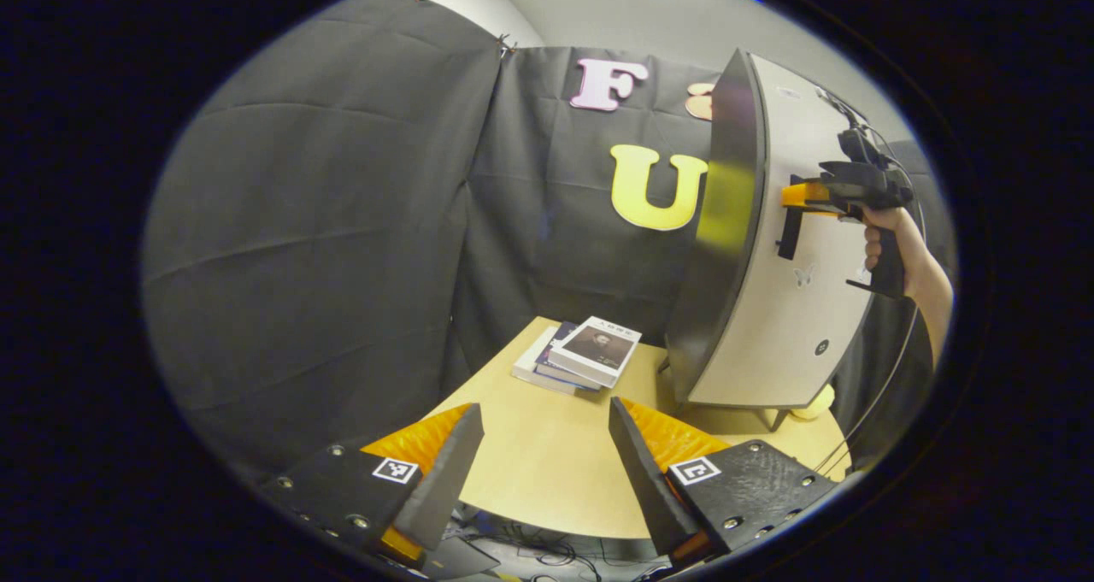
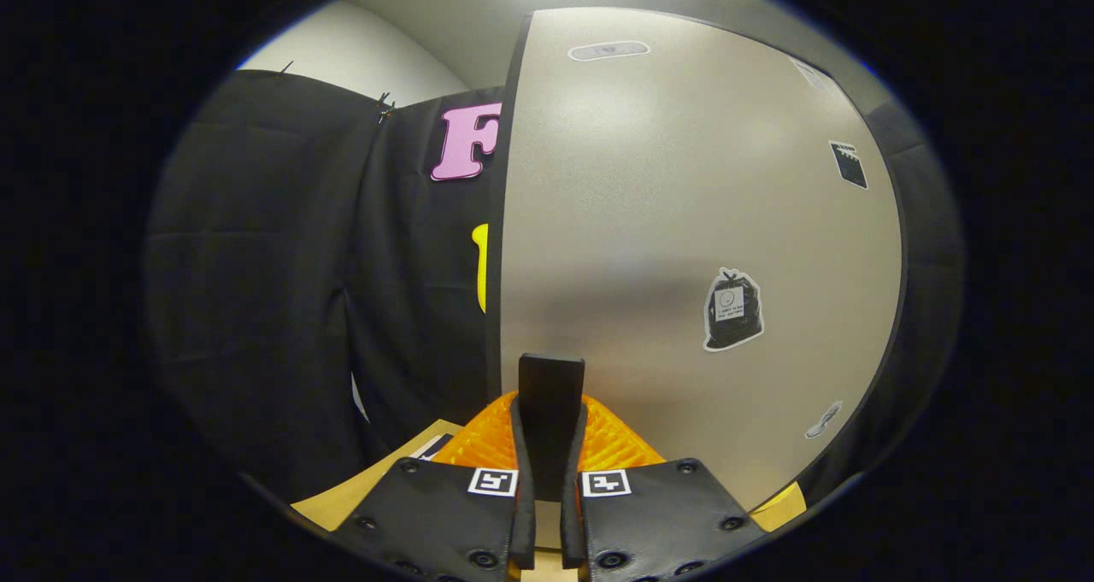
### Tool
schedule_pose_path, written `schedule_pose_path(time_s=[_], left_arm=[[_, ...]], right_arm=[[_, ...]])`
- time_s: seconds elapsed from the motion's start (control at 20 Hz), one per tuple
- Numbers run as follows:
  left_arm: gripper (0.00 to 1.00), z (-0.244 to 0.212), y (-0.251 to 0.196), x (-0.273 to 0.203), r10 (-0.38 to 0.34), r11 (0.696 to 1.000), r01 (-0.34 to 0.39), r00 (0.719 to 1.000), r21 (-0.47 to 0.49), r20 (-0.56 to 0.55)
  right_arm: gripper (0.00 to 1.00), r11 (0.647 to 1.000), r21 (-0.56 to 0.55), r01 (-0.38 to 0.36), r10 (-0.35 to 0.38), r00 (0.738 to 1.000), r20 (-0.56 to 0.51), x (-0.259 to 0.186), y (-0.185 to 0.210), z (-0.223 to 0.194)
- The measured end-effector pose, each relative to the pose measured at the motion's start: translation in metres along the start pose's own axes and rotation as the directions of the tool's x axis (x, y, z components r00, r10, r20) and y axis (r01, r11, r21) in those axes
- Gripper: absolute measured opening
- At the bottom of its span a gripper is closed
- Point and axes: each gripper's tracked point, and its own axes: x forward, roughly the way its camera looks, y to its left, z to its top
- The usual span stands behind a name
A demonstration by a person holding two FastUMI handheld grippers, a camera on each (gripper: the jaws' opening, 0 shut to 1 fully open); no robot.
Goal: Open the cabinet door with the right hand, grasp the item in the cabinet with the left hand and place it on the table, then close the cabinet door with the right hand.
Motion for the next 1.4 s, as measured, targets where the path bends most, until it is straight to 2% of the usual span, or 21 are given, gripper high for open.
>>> schedule_pose_path(time_s=[0.6, 1.1, 1.2, 1.25, 1.4], left_arm=[[0.89, -0.001, -0.032, -0.017, -0.04, 0.999, 0.04, 0.999, 0.027, 0.008], [0.89, -0.004, -0.072, -0.025, -0.111, 0.991, 0.111, 0.994, 0.078, -0.004], [0.89, -0.004, -0.081, -0.026, -0.133, 0.988, 0.133, 0.991, 0.084, -0.006], [0.89, -0.002, -0.085, -0.026, -0.143, 0.986, 0.142, 0.99, 0.089, -0.002], [0.89, 0.0, -0.095, -0.024, -0.166, 0.981, 0.165, 0.986, 0.101, 0.001]], right_arm=[[0.13, 0.987, 0.022, -0.161, 0.162, 0.987, -0.011, -0.054, 0.004, 0.006], [0.13, 0.984, 0.025, -0.178, 0.178, 0.984, -0.009, -0.085, -0.007, 0.004], [0.16, 0.987, 0.032, -0.161, 0.161, 0.987, 0.001, -0.092, -0.012, 0.003], [0.11, 0.989, 0.019, -0.146, 0.146, 0.989, 0.004, -0.095, -0.014, 0.003], [0.16, 0.993, 0.024, -0.117, 0.117, 0.993, 0.002, -0.1, -0.021, 0.001]])
